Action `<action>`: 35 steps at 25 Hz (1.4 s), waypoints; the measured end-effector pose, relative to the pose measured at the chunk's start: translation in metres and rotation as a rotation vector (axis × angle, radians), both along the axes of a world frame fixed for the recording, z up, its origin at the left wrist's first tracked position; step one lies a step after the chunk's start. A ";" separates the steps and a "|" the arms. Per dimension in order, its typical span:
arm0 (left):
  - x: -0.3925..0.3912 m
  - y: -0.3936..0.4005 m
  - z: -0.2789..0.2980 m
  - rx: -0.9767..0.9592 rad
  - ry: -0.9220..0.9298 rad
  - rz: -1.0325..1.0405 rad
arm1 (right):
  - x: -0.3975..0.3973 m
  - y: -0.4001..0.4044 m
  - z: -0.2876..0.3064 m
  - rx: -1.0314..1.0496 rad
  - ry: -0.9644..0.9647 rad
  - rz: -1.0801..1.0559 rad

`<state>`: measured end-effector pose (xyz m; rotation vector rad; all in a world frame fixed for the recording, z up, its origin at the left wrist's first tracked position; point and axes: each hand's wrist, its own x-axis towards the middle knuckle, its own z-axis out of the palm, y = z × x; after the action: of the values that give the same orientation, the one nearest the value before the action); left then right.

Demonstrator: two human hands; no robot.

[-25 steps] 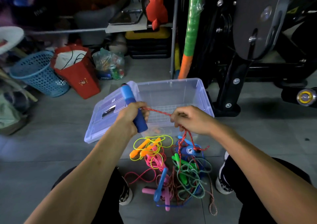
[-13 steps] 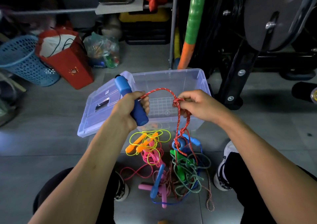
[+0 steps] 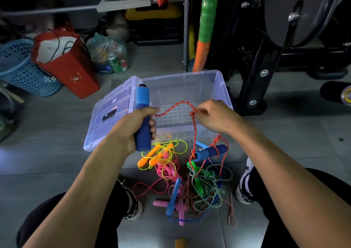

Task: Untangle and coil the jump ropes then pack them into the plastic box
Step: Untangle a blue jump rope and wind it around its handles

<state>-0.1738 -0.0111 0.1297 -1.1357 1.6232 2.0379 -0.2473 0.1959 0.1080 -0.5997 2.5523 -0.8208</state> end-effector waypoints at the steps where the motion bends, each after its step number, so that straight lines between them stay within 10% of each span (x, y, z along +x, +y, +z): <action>1: 0.002 0.004 0.006 0.095 0.087 0.033 | 0.002 0.001 -0.004 0.031 0.003 0.057; 9: 0.002 0.019 -0.013 -0.357 0.231 -0.425 | 0.019 -0.004 0.003 -0.068 0.001 0.193; 23: -0.015 0.015 -0.016 -0.134 0.245 0.216 | 0.024 0.014 0.000 -0.525 -0.249 -0.108; 35: -0.011 0.024 0.008 -0.017 0.336 0.113 | 0.035 0.002 0.008 -0.466 -0.434 -0.015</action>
<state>-0.1844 0.0131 0.1378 -0.9480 1.7628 2.3977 -0.2123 0.1976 0.1158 -0.4676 1.9826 -1.3979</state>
